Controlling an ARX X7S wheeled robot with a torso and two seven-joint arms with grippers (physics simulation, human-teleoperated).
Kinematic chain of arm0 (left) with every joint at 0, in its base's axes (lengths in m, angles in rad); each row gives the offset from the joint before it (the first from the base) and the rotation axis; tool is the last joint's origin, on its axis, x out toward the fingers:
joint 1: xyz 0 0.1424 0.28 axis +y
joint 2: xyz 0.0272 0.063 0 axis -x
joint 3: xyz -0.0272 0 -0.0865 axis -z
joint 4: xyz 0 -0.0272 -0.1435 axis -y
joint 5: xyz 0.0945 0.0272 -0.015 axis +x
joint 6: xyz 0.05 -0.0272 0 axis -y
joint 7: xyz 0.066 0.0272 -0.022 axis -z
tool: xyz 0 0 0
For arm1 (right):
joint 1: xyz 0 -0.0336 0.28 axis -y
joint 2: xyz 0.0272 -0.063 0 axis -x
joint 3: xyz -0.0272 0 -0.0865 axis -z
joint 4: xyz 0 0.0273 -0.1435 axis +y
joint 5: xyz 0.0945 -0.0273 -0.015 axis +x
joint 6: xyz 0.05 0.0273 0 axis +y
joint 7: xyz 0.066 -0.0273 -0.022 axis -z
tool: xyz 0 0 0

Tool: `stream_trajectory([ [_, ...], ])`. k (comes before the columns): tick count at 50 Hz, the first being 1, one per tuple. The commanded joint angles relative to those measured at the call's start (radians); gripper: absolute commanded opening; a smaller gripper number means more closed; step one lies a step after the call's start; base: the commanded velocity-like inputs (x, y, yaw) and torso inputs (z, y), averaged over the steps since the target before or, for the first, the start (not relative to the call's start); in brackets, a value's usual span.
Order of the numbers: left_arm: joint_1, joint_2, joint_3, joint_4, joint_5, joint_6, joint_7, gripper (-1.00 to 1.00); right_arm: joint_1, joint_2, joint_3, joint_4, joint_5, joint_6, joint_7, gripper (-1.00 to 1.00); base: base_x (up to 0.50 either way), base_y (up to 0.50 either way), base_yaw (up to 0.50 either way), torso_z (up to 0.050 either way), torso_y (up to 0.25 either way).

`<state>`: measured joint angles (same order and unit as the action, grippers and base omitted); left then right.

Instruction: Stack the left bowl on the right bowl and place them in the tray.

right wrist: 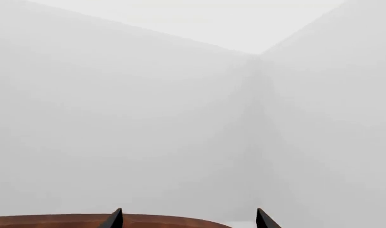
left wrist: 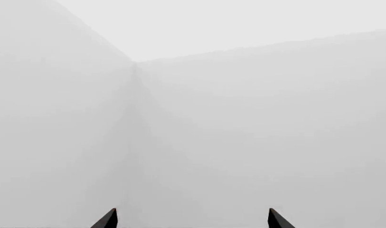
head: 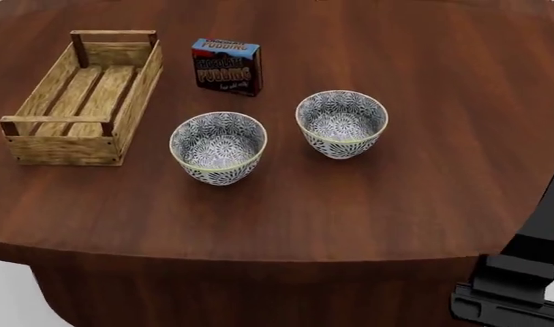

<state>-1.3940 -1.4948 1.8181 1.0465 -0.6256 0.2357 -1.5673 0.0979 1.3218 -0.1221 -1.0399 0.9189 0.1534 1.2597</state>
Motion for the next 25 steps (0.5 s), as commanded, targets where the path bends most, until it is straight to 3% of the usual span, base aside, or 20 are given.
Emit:
stream_trajectory([
  [1, 0.058, -0.009, -0.047, 0.001, 0.008, 0.005, -0.003, 1.0, 0.093, 0.011, -0.092, -0.002, 0.004, -0.002, 0.014, 1.0, 0.33, 0.2, 0.0, 0.0, 0.0],
  [13, 0.013, -0.01, -0.008, 0.001, 0.005, 0.005, -0.003, 1.0, 0.02, 0.072, -0.081, 0.01, -0.015, -0.092, 0.028, 1.0, 0.33, 0.2, 0.0, 0.0, 0.001],
  [25, -0.046, 0.001, 0.036, 0.001, -0.011, -0.007, -0.003, 1.0, 0.062, 0.041, -0.114, 0.01, -0.022, -0.062, 0.008, 1.0, 0.33, 0.2, 0.0, 0.0, 0.001],
])
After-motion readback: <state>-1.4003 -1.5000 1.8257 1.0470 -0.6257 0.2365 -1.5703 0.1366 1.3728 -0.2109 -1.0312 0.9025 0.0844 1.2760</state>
